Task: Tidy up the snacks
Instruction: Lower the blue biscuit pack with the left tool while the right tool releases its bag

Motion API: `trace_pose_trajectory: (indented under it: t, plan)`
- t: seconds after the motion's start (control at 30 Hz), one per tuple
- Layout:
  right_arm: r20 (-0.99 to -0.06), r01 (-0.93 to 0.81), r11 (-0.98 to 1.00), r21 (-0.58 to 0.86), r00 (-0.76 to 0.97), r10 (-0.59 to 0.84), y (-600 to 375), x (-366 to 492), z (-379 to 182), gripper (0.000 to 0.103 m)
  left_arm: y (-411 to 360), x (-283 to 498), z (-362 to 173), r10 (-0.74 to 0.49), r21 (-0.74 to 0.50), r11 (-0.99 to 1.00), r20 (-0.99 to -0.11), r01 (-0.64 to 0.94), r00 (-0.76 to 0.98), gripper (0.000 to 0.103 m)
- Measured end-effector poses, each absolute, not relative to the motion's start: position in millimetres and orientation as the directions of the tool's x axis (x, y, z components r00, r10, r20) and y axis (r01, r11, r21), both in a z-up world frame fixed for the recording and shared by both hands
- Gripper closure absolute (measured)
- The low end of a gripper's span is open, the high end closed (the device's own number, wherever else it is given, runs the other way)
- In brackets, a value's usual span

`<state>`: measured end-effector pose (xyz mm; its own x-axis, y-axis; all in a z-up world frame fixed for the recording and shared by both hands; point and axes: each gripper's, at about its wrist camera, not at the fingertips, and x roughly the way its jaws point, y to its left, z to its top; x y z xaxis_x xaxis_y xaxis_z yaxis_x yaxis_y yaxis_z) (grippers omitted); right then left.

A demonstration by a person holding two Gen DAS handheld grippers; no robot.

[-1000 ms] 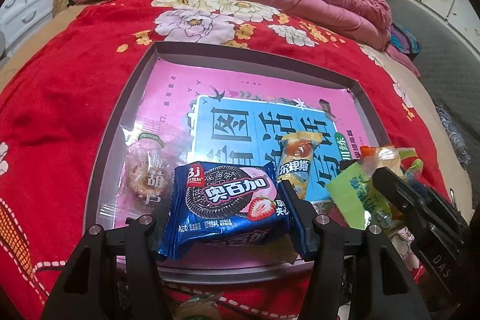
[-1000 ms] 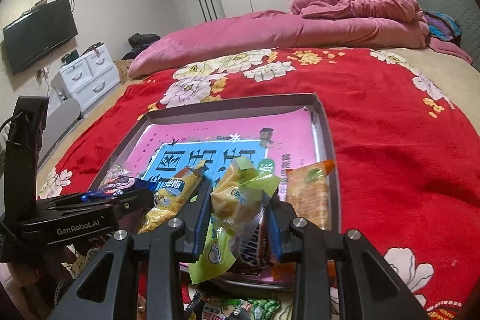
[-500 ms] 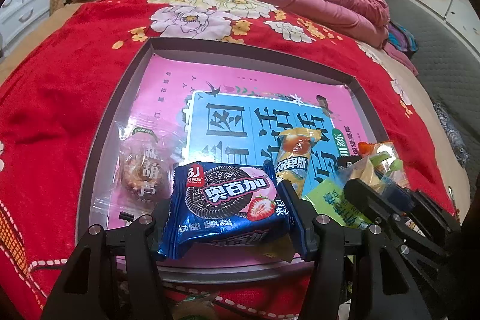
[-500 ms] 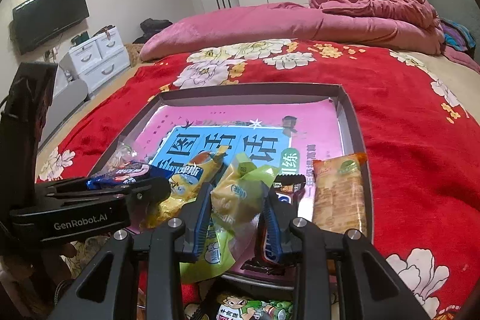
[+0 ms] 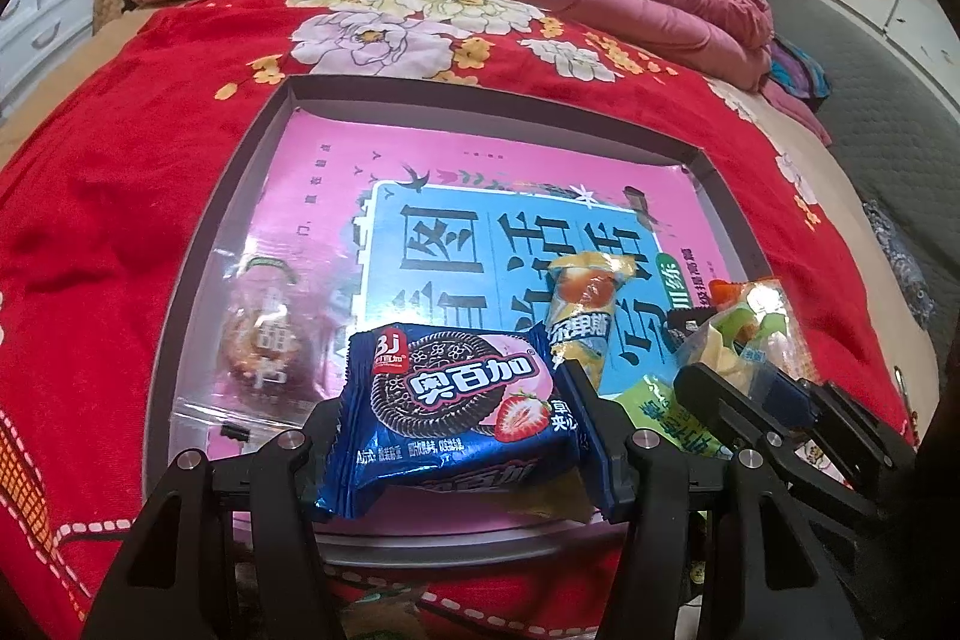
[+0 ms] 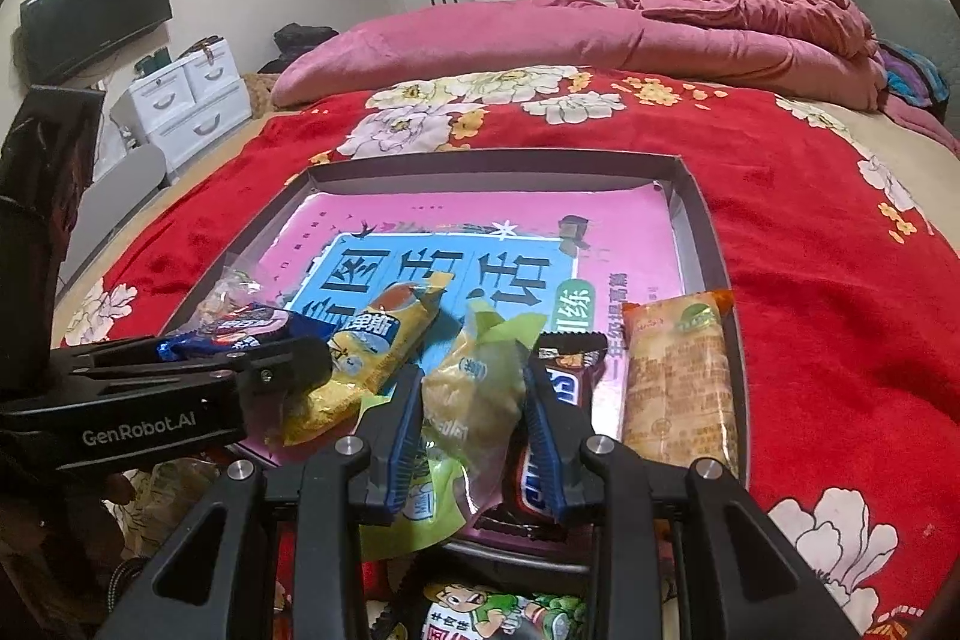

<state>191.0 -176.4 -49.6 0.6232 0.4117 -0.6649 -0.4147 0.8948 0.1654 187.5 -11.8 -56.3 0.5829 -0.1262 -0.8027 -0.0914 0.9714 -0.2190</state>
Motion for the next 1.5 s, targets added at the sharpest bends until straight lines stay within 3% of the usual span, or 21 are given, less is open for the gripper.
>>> trace_pose_trajectory:
  t: [1.0,1.5]
  plan:
    - [-0.638,-0.358,0.909,0.216,0.653,0.408,-203,188,-31,0.067,-23,192,-56,-0.158,-0.228,0.972,-0.813,-0.058,0.56,0.041]
    - [-0.641,-0.346,0.914,0.213,0.656,0.398,-205,188,-29,0.061,-16,190,-50,-0.144,-0.224,0.972,-0.812,-0.075,0.566,0.041]
